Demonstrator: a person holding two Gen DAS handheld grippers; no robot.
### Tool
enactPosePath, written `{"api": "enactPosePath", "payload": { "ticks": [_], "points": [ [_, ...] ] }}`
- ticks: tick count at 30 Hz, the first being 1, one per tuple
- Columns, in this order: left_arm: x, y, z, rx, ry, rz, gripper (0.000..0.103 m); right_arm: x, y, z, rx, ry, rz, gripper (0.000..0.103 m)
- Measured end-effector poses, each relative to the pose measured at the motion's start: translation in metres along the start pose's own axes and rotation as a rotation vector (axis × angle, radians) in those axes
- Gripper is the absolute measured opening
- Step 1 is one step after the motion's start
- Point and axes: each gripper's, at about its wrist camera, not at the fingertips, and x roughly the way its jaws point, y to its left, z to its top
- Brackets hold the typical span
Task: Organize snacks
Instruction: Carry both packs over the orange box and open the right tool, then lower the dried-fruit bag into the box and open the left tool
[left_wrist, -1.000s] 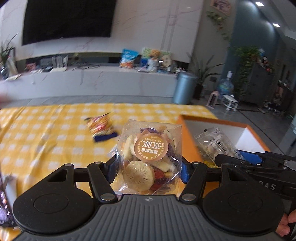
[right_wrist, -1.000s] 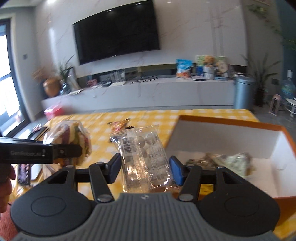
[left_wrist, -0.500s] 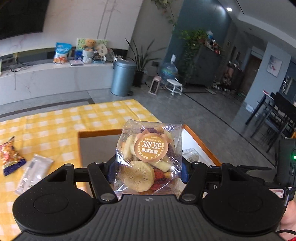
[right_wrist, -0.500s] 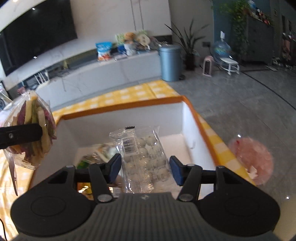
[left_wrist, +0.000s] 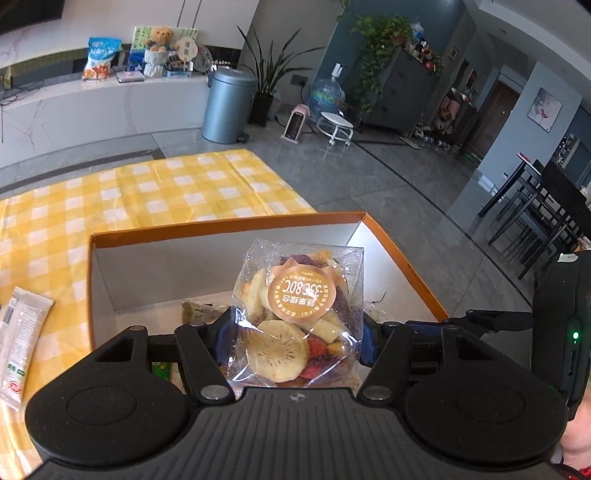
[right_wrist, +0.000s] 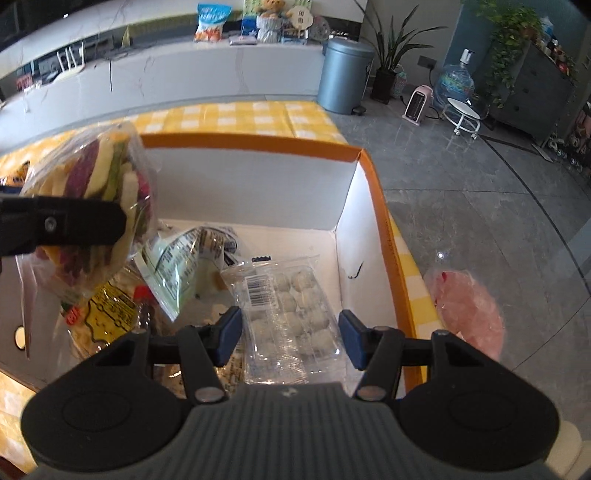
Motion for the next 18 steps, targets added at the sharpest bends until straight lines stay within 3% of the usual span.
{"api": "enactPosePath", "payload": {
  "ticks": [6, 15, 18],
  "points": [
    [0.011, -0.005, 0.001, 0.003, 0.031, -0.015, 0.072, -0.003, -0.008, 0.001, 0.02, -0.022, 0.002, 0.061],
    [0.032, -0.027, 0.007, -0.011, 0.071, -0.043, 0.072, -0.051, -0.032, 0.001, 0.132, -0.237, -0.092, 0.06],
    [0.046, -0.037, 0.005, 0.009, 0.102, -0.037, 0.072, -0.056, -0.04, 0.002, 0.161, -0.248, -0.121, 0.057]
  ]
}}
